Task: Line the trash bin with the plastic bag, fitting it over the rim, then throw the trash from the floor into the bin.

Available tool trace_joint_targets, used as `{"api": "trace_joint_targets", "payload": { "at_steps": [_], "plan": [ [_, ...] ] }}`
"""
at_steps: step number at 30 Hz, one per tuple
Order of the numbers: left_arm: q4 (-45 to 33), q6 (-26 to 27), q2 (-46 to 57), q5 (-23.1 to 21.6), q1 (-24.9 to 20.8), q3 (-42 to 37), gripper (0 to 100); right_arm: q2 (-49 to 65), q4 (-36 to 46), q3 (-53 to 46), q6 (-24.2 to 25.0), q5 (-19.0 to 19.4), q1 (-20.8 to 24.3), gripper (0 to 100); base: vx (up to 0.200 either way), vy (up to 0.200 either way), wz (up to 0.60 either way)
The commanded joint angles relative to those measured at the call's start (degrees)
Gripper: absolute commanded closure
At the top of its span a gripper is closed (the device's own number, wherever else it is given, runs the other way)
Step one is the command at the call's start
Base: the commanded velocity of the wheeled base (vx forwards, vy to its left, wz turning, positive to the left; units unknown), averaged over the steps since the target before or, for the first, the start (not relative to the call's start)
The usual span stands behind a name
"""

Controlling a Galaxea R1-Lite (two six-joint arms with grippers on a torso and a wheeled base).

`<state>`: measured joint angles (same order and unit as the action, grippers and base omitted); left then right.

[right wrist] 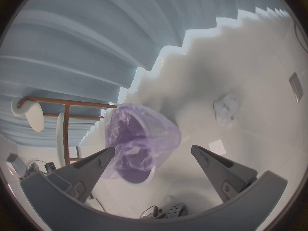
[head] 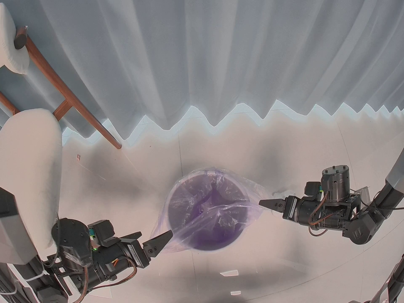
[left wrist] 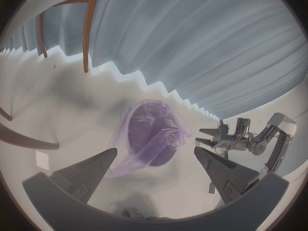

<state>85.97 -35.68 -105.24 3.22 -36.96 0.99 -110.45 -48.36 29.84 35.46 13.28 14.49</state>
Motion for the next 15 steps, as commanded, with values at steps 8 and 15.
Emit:
{"api": "trace_joint_targets", "payload": {
  "at_steps": [8, 15],
  "plan": [
    [-0.2, -5.9, 11.0, -0.1, 5.0, 10.0, 0, 3.4, 30.5, 25.2, 16.6, -0.1, 9.4, 0, -0.075, 0.000, 0.00],
    [-5.0, -13.4, 17.6, 0.1, 2.4, 13.1, 0, -4.8, 45.1, 42.4, 21.7, -1.1, 13.1, 0, 0.000, 0.000, 0.00]
  ]
}}
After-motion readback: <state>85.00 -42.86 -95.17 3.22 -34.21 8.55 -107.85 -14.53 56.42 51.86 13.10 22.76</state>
